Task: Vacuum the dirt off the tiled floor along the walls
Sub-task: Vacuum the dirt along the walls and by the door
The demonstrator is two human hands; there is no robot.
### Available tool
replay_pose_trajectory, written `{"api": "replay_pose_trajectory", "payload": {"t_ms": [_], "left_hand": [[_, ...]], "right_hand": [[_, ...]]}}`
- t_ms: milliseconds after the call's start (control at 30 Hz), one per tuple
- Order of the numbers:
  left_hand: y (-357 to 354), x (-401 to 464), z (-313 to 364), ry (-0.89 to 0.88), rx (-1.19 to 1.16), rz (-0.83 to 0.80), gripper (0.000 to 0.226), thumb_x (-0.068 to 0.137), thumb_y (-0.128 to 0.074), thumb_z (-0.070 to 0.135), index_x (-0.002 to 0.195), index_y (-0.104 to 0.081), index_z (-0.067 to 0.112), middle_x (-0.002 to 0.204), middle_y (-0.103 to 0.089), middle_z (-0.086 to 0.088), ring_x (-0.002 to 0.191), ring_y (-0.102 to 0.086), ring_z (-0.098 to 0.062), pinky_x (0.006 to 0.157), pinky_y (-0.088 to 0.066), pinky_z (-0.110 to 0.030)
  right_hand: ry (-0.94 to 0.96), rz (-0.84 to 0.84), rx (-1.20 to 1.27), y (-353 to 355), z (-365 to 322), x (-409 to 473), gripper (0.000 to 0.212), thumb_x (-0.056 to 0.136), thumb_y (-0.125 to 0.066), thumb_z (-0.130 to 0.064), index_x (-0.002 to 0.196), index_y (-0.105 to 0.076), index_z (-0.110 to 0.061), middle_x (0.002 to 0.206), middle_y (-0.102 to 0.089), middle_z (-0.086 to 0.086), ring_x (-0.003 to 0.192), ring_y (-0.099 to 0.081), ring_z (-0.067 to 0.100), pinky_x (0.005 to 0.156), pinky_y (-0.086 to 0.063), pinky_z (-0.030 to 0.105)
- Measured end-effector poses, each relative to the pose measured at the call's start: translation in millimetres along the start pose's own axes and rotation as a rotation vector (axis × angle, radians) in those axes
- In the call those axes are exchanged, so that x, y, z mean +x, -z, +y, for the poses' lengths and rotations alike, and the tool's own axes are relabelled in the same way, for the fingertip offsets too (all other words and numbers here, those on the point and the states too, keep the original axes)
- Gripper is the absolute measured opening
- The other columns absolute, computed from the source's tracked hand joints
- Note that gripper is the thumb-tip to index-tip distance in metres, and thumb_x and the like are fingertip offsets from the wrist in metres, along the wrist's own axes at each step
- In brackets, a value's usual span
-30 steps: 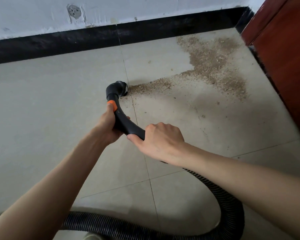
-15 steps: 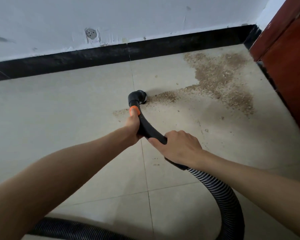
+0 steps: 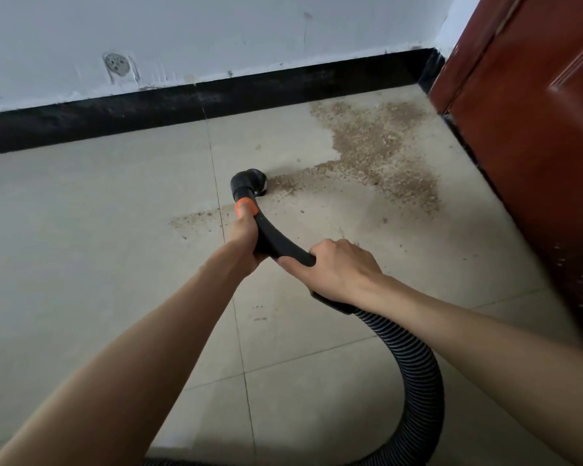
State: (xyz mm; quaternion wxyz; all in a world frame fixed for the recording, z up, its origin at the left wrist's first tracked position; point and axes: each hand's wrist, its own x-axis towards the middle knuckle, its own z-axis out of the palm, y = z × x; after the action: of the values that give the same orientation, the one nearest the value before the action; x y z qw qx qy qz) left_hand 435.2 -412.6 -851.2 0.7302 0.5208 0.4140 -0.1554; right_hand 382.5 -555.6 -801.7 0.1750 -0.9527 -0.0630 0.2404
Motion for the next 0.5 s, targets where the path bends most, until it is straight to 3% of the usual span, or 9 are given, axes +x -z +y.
{"api": "replay_pose_trajectory", "payload": {"t_ms": [367,500], "left_hand": [[-54.3,9.4,-2.3,-0.028,0.071,-0.084,0.032,0.092,-0.043,0.038,0.092,-0.048,0.007,0.083,-0.053,-0.007,0.074,-0.055,-0.022,0.057,-0.047,-0.034],[-73.2,14.4,-1.7,-0.036,0.094,-0.113,0.032,0.093,-0.041,0.039,0.094,-0.048,0.008,0.083,-0.051,-0.007,0.074,-0.054,-0.022,0.058,-0.048,-0.034]], "right_hand": [[-0.081,0.064,0.086,14.5,43.1,8.5,0.065,0.085,-0.04,-0.076,0.071,-0.058,-0.015,0.072,-0.067,0.001,0.067,-0.063,0.021,0.056,-0.043,0.029],[-0.115,0.094,0.103,18.4,56.7,11.4,0.066,0.084,-0.041,-0.075,0.074,-0.06,-0.013,0.077,-0.068,0.002,0.073,-0.063,0.024,0.066,-0.049,0.032]]}}
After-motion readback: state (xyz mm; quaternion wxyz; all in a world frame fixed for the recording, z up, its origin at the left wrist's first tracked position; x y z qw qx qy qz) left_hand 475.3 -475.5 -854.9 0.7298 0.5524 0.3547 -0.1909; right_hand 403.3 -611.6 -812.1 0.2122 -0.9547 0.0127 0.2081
